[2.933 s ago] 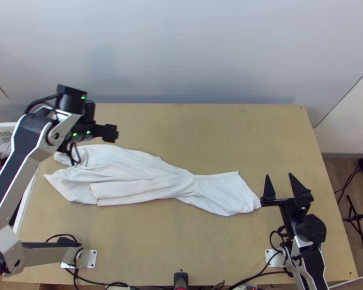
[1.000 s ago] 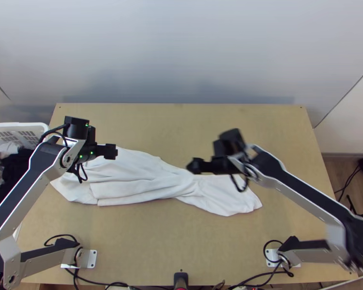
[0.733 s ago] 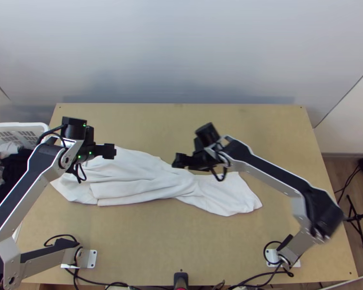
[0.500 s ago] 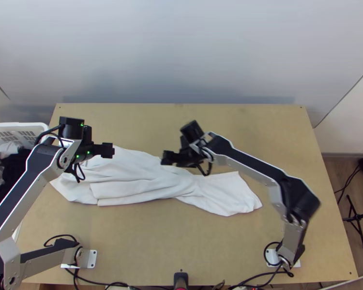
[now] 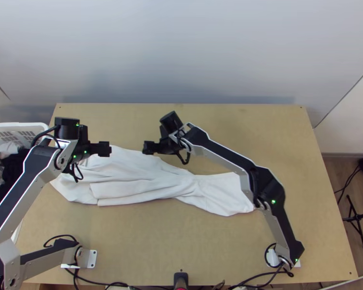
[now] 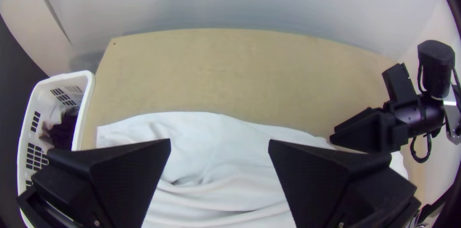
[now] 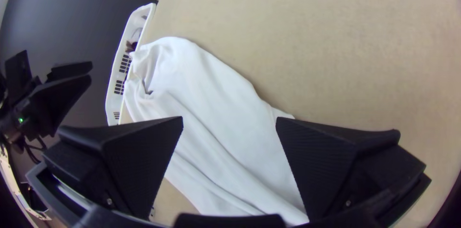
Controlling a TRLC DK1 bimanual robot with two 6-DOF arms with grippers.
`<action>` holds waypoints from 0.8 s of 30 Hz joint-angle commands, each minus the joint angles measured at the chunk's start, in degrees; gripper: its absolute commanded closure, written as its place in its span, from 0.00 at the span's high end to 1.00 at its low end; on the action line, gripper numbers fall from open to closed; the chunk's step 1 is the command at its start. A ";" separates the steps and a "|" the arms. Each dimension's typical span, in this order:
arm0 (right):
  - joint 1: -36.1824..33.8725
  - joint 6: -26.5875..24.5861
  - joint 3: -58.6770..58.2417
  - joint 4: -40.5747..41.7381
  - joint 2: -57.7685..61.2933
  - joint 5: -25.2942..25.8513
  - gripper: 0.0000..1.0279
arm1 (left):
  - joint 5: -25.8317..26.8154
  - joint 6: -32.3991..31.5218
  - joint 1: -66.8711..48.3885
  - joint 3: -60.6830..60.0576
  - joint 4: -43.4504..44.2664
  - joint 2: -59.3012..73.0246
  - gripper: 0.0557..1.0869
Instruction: Fold the t-shirt
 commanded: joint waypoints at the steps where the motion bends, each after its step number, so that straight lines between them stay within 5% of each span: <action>1: 0.96 0.41 11.79 -2.39 7.77 0.89 0.87 | 0.07 -0.45 1.25 -0.48 2.13 -0.13 0.96; 24: 3.42 -1.17 16.54 -4.94 13.05 3.79 0.87 | -0.01 0.08 2.74 -0.92 3.18 -0.22 0.96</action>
